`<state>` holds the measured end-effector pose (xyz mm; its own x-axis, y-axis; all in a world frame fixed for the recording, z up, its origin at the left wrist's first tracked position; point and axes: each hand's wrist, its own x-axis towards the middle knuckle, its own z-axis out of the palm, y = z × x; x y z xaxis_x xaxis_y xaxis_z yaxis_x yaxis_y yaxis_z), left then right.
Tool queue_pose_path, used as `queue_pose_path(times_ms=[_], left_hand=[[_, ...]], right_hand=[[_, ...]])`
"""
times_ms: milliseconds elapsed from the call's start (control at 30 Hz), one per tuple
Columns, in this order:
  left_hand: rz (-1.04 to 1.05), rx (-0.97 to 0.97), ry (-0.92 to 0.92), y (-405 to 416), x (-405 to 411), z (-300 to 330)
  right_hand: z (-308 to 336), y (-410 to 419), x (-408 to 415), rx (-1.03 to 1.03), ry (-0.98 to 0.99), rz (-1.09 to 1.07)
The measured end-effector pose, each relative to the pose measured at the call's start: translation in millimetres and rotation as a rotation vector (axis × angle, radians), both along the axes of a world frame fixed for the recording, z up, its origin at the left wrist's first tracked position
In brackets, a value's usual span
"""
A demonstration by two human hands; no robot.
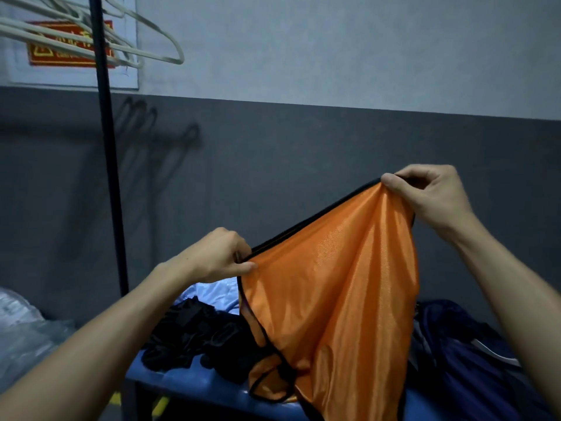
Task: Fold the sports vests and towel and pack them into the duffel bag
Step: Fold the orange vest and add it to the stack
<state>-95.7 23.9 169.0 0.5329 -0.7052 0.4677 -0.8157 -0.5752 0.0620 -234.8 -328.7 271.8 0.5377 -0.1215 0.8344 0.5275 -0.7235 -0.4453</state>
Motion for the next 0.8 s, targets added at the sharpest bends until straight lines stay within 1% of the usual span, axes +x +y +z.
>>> queue_pose_path(times_ms=[100,167,200,267,300,333,367,433,500,600,633,667,700,733,767,800], left_hand=[[0.041,-0.064,0.058,17,7,-4],[0.025,-0.194,0.180,24,5,0],[-0.036,-0.320,0.307,26,-1,8],[-0.247,-0.645,0.571,31,-20,35],[-0.358,-0.782,0.661,34,-29,53],[-0.452,-0.864,0.718,38,-40,73],[-0.508,-0.882,0.732,41,-49,94],[-0.500,-0.761,0.688,46,-66,127],[-0.344,-0.556,0.564,50,-68,145],[0.042,-0.221,0.204,49,-52,147],[0.134,-0.151,0.090,47,-46,143],[0.195,-0.124,0.013,44,-41,137],[0.212,-0.150,-0.013,42,-36,130],[0.210,-0.209,0.006,39,-33,123],[0.176,-0.305,0.078,38,-29,117],[0.108,-0.425,0.204,36,-30,113]], right_hand=[[-19,-6,-6,0.085,0.016,-0.012],[-28,-10,-10,0.139,0.053,0.001],[-31,-13,-13,0.184,0.064,0.016],[-32,-21,-19,0.292,0.081,0.048],[-30,-24,-23,0.344,0.091,0.067],[-27,-25,-28,0.390,0.102,0.091],[-23,-27,-32,0.429,0.106,0.118],[-13,-29,-39,0.475,0.095,0.171],[-5,-27,-48,0.492,0.075,0.198],[0,-34,-55,0.443,0.094,0.205],[1,-37,-55,0.420,0.119,0.205],[2,-38,-55,0.397,0.140,0.209],[3,-41,-53,0.363,0.157,0.210],[2,-44,-52,0.326,0.173,0.187],[1,-47,-50,0.284,0.182,0.148],[-1,-51,-50,0.250,0.186,0.112]])
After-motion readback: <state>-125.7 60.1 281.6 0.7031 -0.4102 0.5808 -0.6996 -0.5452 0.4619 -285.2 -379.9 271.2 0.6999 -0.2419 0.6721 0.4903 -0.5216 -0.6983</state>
